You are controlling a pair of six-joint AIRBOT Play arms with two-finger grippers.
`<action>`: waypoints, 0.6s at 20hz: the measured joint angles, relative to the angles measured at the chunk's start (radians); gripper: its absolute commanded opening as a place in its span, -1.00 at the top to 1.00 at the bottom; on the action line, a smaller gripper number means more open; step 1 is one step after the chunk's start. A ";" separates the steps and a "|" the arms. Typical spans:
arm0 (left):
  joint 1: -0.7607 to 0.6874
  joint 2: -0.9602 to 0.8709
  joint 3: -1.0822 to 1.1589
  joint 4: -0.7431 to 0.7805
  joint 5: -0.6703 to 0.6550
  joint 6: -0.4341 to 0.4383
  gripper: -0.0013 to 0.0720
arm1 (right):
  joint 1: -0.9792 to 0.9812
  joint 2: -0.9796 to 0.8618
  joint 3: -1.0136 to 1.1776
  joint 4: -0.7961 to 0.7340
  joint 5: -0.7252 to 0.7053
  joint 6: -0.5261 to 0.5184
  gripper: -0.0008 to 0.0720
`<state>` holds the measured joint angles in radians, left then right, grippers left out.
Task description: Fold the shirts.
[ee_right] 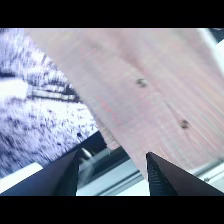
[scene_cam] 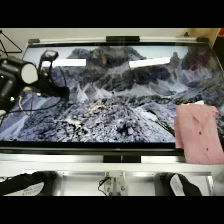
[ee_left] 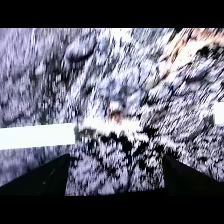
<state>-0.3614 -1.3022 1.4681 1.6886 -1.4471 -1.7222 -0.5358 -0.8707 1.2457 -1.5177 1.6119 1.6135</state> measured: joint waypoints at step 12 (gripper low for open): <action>0.000 0.056 -0.122 0.002 -0.068 -0.136 -0.88 | 0.500 -0.182 -0.066 -0.059 -0.067 -0.020 -0.49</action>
<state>-0.3614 -1.2461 1.3464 1.6905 -1.5150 -1.8584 -0.0360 -1.0531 1.1793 -1.5768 1.5452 1.5932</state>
